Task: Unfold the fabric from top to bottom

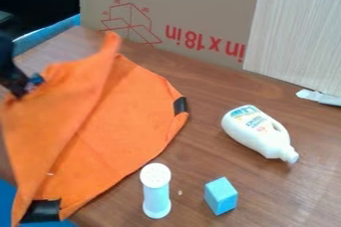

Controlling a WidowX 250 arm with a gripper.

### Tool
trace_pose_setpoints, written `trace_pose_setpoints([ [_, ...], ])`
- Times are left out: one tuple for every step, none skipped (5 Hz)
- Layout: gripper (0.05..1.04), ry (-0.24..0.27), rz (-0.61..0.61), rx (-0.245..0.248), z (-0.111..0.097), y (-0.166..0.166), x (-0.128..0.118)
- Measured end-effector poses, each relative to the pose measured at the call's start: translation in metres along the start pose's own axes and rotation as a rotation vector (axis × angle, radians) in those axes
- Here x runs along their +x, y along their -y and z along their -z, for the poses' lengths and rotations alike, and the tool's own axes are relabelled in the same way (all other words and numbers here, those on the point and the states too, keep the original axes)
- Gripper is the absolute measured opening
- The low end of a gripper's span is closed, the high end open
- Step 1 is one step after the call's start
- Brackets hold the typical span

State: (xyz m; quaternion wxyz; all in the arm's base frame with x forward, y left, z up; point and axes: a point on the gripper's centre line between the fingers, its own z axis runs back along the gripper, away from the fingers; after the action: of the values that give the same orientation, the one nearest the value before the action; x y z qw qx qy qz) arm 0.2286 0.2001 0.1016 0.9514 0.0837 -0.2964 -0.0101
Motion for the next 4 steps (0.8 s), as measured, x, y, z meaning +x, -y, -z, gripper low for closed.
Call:
trace_pose_setpoints([
  [0.051, 0.025, -0.008, -0.006, -0.008, -0.02, -0.007],
  [0.051, 0.041, -0.019, -0.005, -0.014, -0.038, -0.012],
  [0.051, 0.02, -0.038, 0.004, -0.013, -0.047, -0.016],
  [0.065, 0.006, -0.045, 0.015, -0.018, -0.055, -0.013],
])
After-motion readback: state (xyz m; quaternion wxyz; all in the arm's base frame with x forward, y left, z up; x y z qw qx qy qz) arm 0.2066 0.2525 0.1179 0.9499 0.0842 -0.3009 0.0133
